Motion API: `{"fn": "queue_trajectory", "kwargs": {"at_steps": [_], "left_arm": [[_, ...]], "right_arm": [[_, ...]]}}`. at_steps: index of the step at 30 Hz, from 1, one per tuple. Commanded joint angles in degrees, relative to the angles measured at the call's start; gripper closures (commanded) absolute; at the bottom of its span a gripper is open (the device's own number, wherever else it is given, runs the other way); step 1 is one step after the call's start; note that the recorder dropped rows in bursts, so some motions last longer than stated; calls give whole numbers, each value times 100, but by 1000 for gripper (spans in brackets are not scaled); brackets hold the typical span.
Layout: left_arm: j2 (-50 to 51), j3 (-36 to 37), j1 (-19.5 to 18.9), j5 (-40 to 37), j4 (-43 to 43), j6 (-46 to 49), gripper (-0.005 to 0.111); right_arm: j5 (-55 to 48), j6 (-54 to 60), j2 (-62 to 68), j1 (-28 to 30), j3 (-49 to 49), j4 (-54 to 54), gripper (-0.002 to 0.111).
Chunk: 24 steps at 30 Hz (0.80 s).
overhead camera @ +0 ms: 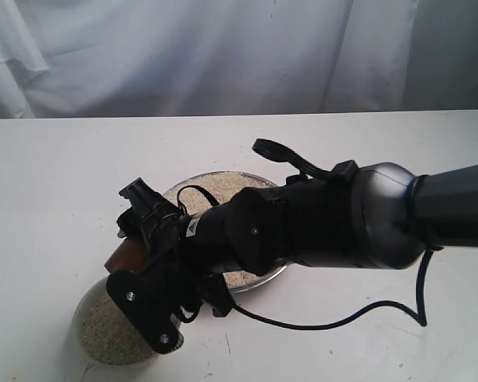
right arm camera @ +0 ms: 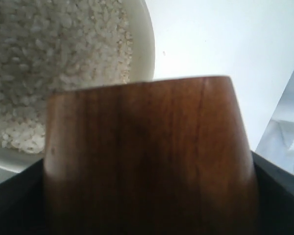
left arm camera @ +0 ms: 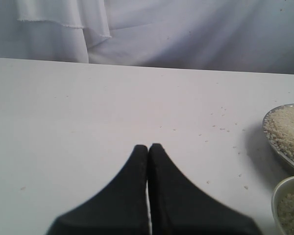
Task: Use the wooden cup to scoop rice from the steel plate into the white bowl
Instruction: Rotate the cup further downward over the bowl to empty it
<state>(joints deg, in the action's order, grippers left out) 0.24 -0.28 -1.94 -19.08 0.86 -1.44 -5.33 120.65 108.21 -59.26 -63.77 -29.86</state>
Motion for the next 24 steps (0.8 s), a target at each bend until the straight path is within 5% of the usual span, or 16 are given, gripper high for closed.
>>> {"fn": "queue_trajectory", "kwargs": {"at_steps": [1, 24], "left_arm": [[-24, 28, 15, 81, -6, 9, 107], [-24, 28, 15, 81, -6, 9, 107]], "right_arm": [[101, 33, -60, -15, -1, 249, 108], [421, 33, -60, -105, -12, 1017, 108]]}}
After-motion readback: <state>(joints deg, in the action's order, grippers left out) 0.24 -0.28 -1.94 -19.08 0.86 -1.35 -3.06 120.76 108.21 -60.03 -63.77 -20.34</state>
